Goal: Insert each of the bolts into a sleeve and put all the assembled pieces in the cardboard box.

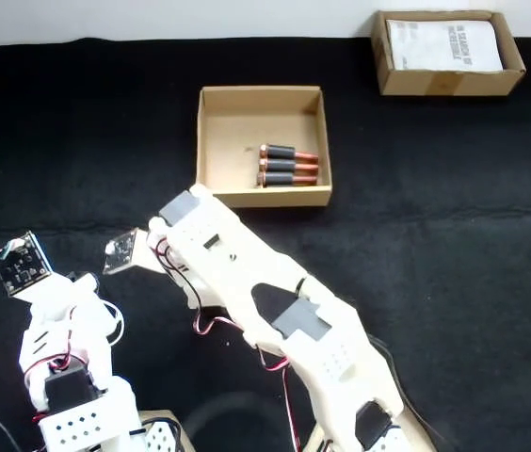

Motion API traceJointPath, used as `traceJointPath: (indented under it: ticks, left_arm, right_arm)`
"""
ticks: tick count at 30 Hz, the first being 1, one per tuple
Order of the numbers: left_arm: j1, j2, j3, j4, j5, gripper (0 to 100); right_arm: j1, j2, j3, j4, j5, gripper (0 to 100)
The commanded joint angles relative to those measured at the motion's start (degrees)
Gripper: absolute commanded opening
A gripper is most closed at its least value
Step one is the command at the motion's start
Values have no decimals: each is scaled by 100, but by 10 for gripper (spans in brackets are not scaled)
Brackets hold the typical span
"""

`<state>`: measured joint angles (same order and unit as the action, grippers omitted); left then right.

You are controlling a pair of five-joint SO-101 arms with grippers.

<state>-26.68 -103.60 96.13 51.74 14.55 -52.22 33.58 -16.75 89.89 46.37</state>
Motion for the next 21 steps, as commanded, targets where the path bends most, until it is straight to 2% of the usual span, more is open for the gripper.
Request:
traceJointPath:
  ticks: [1, 14, 18, 21]
  left_arm:
    - [-75, -66, 92, 9, -35, 9]
    - [-75, -66, 92, 9, -35, 9]
    - [-75, -66, 92, 9, -35, 9]
    - [-66, -66, 92, 9, -35, 9]
  right_arm:
    - [75, 13, -215, -92, 70, 166]
    - [-40, 699, -286, -251, 114, 108]
    - [-13, 708, -453, -242, 352, 5]
    - [84, 690, -840, 22, 378, 7]
